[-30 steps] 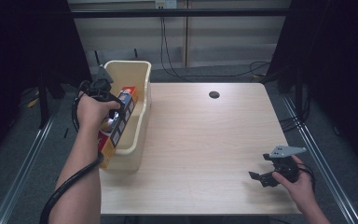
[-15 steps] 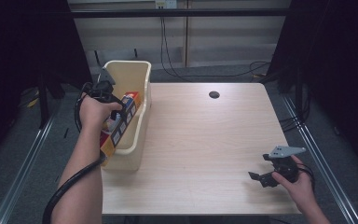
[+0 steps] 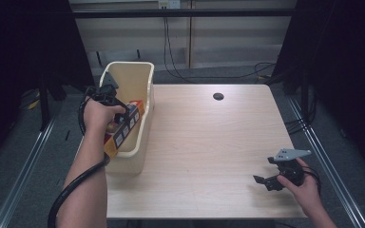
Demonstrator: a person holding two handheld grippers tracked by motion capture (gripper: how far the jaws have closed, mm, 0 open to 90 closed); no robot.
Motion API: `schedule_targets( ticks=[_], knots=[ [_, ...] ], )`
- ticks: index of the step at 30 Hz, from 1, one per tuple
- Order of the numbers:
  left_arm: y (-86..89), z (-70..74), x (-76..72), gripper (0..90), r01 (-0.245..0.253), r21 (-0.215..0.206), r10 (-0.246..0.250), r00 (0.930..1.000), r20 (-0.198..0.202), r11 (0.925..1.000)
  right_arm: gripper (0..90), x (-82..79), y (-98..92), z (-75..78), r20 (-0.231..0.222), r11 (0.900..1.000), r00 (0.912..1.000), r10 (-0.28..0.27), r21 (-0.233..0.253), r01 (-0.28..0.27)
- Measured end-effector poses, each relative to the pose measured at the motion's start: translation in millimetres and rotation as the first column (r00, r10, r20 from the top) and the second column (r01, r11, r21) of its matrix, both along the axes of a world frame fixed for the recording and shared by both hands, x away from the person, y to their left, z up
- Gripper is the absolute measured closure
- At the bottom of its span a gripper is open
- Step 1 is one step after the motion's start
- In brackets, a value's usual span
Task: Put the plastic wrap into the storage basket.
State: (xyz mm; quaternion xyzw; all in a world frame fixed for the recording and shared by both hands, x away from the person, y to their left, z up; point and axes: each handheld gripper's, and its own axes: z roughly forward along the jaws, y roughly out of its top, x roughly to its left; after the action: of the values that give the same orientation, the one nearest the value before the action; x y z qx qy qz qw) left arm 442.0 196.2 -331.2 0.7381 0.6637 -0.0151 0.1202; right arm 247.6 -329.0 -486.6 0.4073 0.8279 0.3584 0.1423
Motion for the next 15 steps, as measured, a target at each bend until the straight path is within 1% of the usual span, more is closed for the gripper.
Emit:
schedule_targets(
  ticks=[7, 8, 9, 15],
  knots=[
    [-0.2, -3.6, 0.9, 39.6, 0.009, 0.010, -0.009, 1.0000, -0.003, 0.9999, 3.8, 0.2, -0.1, -0.5, 0.002, 1.000, 1.0000, 0.001, -0.002, -0.001],
    [-0.8, -3.7, 0.9, 39.5, 0.005, 0.006, -0.005, 1.0000, -0.008, 1.0000, 3.8, 0.1, -0.2, -0.5, 0.001, 1.000, 1.0000, -0.001, -0.001, 0.001],
    [-0.6, -3.9, 1.2, 39.5, 0.009, 0.012, -0.009, 0.9999, -0.007, 0.9999, 3.8, 0.1, -0.3, -0.4, 0.000, 1.000, 1.0000, -0.001, -0.001, 0.001],
    [0.0, -4.1, 1.9, 39.2, 0.002, 0.016, -0.002, 0.9999, -0.011, 0.9999, 3.8, 0.4, 0.0, -0.6, 0.000, 1.000, 1.0000, 0.001, -0.004, -0.001]
  ],
)
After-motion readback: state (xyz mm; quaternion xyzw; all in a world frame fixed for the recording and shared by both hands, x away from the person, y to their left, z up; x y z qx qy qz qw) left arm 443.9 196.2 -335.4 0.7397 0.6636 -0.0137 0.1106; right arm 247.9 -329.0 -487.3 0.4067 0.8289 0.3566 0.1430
